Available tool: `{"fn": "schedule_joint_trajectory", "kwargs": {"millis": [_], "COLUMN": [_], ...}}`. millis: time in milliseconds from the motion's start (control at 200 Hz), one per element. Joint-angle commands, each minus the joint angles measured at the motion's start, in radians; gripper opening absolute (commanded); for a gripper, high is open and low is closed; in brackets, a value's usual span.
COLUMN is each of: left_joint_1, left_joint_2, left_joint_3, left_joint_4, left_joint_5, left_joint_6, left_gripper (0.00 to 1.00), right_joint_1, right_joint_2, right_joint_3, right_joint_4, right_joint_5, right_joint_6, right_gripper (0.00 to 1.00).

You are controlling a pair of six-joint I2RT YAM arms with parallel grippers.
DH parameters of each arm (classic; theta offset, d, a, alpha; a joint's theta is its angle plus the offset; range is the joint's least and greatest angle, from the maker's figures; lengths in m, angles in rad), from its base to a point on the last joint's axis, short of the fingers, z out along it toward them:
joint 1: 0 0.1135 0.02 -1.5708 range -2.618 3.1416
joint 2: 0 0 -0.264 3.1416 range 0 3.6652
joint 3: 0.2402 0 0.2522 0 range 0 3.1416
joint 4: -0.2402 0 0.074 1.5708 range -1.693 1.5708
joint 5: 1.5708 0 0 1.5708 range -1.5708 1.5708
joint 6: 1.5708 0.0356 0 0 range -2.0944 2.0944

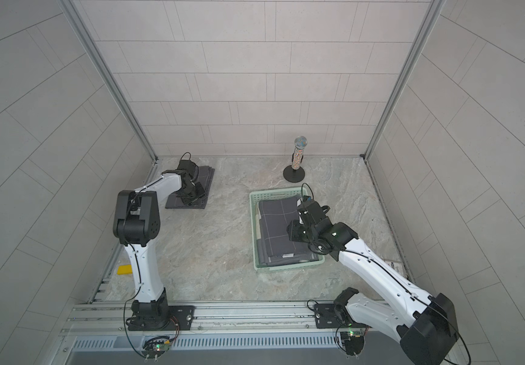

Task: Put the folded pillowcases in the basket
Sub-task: Move the pillowcase to the center of the board.

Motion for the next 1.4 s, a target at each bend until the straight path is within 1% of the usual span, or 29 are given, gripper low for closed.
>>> {"fn": "schedule_joint_trajectory", "kwargs": {"millis": [0,30,120,205,290,350,405,480,555,615,710,770,866,946,1001,1096,1181,1291,1396], "left_joint_1": [-0.082,-0.113,-0.209,-0.293,-0.354,-0.403,-0.441,-0.461,-0.466,-0.466,-0.458,-0.426,-0.308,-0.212,-0.164,-0.109,-0.094,-0.091,-0.069], "left_joint_2": [-0.075,-0.132,-0.275,-0.41,-0.525,-0.592,-0.634,-0.68,-0.713,-0.724,-0.72,-0.719,-0.672,-0.564,-0.476,-0.337,-0.223,-0.125,-0.1], "left_joint_3": [-0.286,-0.359,-0.51,-0.688,-0.818,-0.881,-0.898,-0.877,-0.809,-0.733,-0.622,-0.576,-0.487,-0.366,-0.293,-0.186,-0.119,-0.106,-0.144], "left_joint_4": [0.11,0.147,0.198,0.297,0.337,0.361,0.373,0.364,0.301,0.234,0.134,0.101,0.028,-0.072,-0.114,-0.15,-0.163,-0.144,-0.117], "left_joint_5": [0.107,0.094,0.049,0.018,-0.009,-0.022,-0.013,0.017,0.036,0.052,0.056,0.048,0.071,0.065,0.068,0.091,0.105,0.114,0.105], "left_joint_6": [-0.204,-0.241,-0.323,-0.438,-0.52,-0.567,-0.579,-0.56,-0.506,-0.434,-0.33,-0.276,-0.169,-0.054,0.008,0.046,0.053,0.037,0.005], "left_gripper": [0.37,0.37,0.36,0.36,0.36,0.36,0.37,0.41,0.44,0.49,0.54,0.56,0.57,0.58,0.58,0.57,0.56,0.55,0.55], "right_joint_1": [0.018,0.023,0.044,0.065,0.087,0.101,0.112,0.133,0.177,0.231,0.315,0.361,0.413,0.436,0.441,0.442,0.441,0.441,0.441], "right_joint_2": [-0.066,-0.084,-0.137,-0.181,-0.219,-0.238,-0.247,-0.239,-0.217,-0.196,-0.157,-0.128,-0.085,-0.064,-0.06,-0.057,-0.052,-0.051,-0.048], "right_joint_3": [0.04,0.046,0.06,0.074,0.086,0.092,0.094,0.101,0.11,0.116,0.127,0.136,0.146,0.149,0.145,0.14,0.141,0.14,0.129], "right_joint_4": [-0.089,-0.107,-0.157,-0.207,-0.249,-0.272,-0.283,-0.287,-0.281,-0.268,-0.247,-0.234,-0.217,-0.206,-0.194,-0.189,-0.19,-0.186,-0.179], "right_joint_5": [0.038,0.045,0.071,0.095,0.121,0.133,0.144,0.15,0.176,0.211,0.254,0.277,0.294,0.302,0.302,0.306,0.307,0.303,0.291], "right_joint_6": [0.002,0.006,0.022,0.036,0.049,0.057,0.064,0.07,0.081,0.094,0.116,0.125,0.133,0.14,0.141,0.142,0.14,0.139,0.14], "right_gripper": [0.39,0.39,0.39,0.39,0.39,0.39,0.39,0.4,0.4,0.41,0.43,0.44,0.45,0.46,0.46,0.47,0.47,0.47,0.47]}}
